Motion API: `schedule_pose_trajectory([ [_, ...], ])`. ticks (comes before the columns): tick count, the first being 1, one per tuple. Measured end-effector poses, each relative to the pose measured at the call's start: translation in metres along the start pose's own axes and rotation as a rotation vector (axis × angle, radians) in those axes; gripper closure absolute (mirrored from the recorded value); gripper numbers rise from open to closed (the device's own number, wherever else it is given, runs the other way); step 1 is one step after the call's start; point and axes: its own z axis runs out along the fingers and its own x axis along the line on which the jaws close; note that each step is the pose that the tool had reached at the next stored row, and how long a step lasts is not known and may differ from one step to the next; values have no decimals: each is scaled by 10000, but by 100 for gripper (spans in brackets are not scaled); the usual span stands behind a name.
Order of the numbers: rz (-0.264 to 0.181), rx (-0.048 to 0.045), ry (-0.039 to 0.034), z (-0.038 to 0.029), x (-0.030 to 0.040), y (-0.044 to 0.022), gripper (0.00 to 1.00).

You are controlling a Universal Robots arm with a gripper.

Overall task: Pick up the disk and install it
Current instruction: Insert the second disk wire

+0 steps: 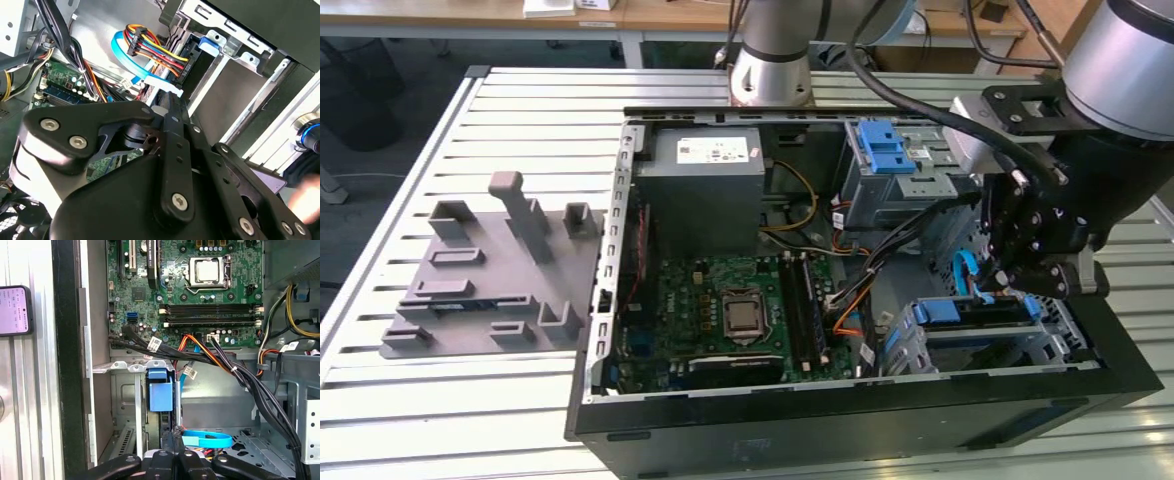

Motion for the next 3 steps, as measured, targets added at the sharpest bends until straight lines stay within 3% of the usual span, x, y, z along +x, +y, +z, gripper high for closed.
schedule_pose_trajectory([
  [3, 0, 0, 0, 0, 0, 0, 89],
])
